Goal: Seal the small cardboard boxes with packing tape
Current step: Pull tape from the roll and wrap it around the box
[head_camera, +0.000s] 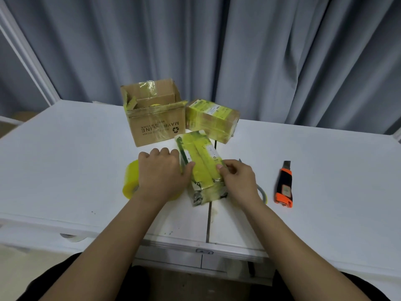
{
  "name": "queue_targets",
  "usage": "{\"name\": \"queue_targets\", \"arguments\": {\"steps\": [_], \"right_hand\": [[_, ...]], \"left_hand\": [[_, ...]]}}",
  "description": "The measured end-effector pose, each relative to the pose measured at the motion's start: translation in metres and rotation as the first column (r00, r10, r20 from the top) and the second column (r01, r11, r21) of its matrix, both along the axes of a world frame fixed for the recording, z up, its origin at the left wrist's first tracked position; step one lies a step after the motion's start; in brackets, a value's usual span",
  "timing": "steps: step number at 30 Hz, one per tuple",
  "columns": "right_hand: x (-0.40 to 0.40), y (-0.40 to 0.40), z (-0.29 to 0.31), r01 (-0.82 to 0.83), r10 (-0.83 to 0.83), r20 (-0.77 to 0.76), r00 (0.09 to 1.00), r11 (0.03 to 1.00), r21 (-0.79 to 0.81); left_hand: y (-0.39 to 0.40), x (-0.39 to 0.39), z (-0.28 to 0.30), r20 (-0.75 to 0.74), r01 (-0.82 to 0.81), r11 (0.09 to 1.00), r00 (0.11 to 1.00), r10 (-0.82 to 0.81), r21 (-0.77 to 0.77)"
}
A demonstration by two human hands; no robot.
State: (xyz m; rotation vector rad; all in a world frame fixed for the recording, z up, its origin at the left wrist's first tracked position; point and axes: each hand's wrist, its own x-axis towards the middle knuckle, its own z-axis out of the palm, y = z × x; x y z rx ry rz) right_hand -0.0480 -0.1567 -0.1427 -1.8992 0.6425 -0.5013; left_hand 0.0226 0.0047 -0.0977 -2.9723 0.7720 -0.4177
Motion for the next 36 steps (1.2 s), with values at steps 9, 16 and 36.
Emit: {"name": "queue_targets", "arguments": {"steps": [9, 16, 36], "right_hand": [[0.024, 0.01, 0.024, -0.329, 0.31, -0.188, 0.932, 0.504, -0.799], [0.012, 0.038, 0.025, -0.6, 0.192, -0.588, 0.786, 0.462, -0.653], [-0.004, 0.03, 0.014, -0.148, 0.141, -0.062, 0.988, 0.981, -0.122]], "left_hand": [[0.042, 0.024, 0.01, -0.266, 0.14, 0.963, 0.943, -0.201, -0.232], [0.052, 0.03, 0.009, -0.35, 0.134, 0.947, 0.906, -0.236, -0.291], [0.031, -0.004, 0.0, -0.462, -0.046, 0.762, 0.818, -0.342, -0.646]]}}
